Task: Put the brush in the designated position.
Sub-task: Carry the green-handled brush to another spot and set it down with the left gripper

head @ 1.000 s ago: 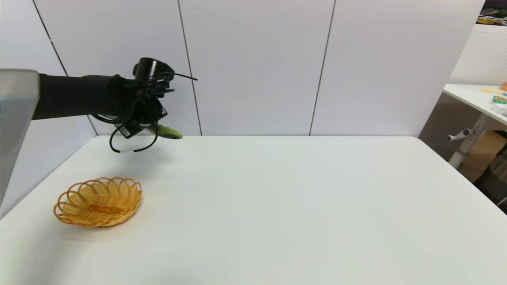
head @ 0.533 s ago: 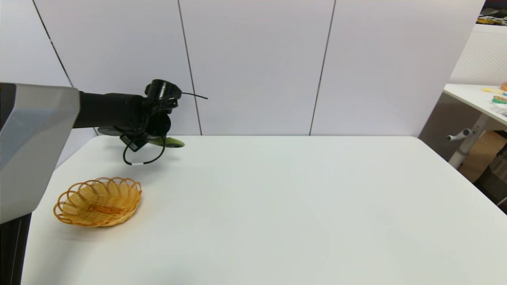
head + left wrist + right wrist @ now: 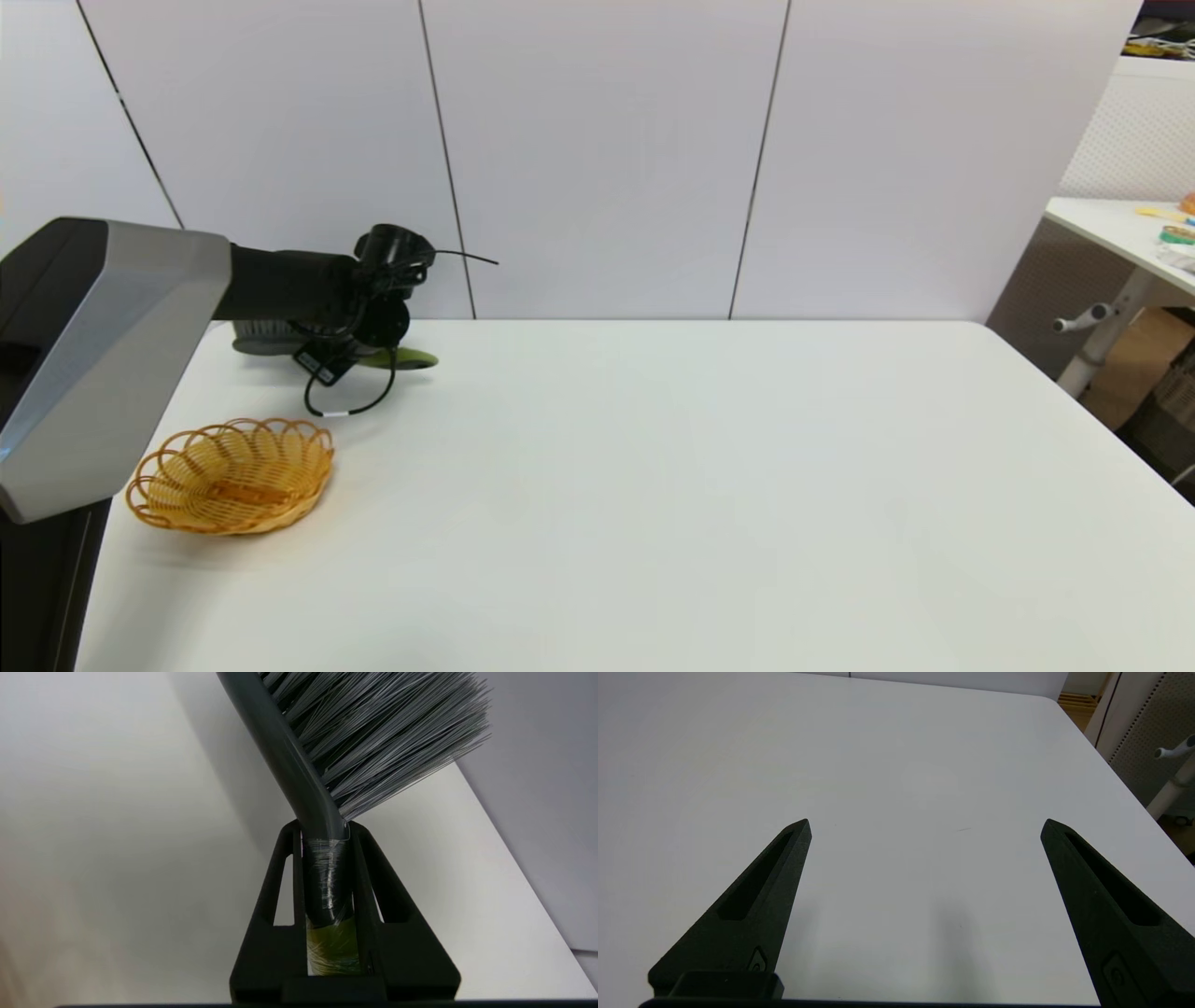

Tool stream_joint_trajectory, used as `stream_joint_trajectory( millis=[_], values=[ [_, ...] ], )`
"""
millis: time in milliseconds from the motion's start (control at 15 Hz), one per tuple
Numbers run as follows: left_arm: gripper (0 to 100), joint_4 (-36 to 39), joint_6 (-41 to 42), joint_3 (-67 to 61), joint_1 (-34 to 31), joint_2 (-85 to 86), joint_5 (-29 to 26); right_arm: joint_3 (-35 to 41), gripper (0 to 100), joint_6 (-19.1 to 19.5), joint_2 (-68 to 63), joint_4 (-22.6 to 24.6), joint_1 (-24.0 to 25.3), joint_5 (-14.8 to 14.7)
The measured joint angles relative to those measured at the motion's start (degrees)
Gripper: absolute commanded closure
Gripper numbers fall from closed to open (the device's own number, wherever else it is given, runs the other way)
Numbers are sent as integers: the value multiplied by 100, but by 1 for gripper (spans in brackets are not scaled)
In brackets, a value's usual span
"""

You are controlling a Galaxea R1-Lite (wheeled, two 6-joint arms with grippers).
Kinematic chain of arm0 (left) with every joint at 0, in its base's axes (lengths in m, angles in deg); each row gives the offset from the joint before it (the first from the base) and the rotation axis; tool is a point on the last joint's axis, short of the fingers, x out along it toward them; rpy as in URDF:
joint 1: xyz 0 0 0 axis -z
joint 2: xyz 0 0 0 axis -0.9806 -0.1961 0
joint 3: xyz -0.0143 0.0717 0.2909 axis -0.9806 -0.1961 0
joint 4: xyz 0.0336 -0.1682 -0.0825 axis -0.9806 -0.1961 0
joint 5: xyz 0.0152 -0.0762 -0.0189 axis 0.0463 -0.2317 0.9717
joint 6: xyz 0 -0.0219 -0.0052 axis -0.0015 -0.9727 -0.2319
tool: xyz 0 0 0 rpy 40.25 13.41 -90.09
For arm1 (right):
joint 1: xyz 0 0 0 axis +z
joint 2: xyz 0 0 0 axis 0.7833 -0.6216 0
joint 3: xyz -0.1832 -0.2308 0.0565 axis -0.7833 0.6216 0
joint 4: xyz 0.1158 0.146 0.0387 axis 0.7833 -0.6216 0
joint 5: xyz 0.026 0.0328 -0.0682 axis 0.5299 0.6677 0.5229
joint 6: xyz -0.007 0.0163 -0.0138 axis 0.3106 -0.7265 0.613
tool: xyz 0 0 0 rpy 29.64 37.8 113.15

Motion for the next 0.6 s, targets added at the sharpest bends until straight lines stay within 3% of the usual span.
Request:
stream_joint_trajectory(
  millis=[600],
  values=[
    [100,-238,-188,4,16,-135,5,0,0,0,0,-2,0,0]
  ],
)
